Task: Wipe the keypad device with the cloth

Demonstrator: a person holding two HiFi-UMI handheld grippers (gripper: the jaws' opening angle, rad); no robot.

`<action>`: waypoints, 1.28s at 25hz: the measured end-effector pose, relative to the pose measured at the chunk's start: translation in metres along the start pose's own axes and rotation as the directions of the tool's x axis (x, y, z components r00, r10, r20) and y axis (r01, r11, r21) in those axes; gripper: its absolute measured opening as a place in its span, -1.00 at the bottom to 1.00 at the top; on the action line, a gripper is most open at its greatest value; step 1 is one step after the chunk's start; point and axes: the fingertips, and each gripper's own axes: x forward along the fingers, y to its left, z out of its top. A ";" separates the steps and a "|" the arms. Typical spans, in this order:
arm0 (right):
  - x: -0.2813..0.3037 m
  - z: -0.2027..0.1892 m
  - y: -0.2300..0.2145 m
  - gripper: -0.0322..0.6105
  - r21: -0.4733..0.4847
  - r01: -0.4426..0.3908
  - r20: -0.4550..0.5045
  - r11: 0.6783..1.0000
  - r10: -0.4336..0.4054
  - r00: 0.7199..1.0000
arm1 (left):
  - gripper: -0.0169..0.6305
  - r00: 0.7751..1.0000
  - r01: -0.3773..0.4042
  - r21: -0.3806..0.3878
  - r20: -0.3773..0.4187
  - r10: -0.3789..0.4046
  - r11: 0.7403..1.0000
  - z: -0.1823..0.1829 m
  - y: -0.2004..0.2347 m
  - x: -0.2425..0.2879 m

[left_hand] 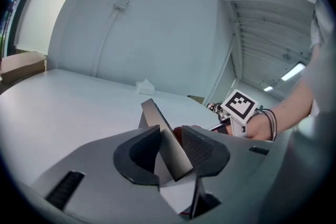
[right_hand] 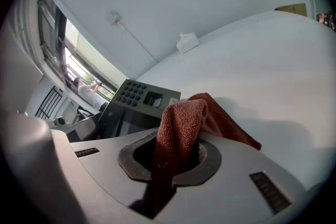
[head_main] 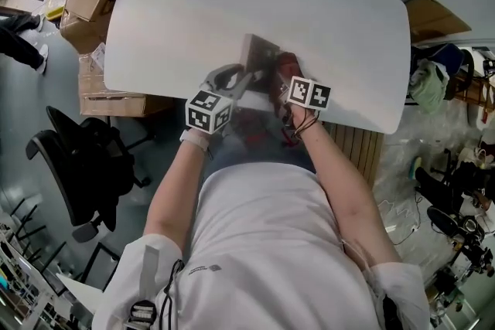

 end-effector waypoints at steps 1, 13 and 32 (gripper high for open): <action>-0.004 -0.007 0.005 -0.73 0.004 -0.007 -0.007 1.000 0.007 1.000 | -0.54 1.000 0.000 0.000 0.002 0.000 1.000 0.000 0.000 0.000; -0.090 0.019 0.085 -0.73 -0.049 -0.186 0.305 0.981 0.192 0.933 | -0.54 0.980 0.139 0.026 0.139 -0.141 0.990 0.046 -0.011 -0.024; -0.256 0.072 0.215 -0.73 -0.460 -0.191 0.534 0.867 0.442 0.721 | -0.87 0.897 0.133 0.277 0.374 -0.234 0.952 0.172 -0.118 -0.159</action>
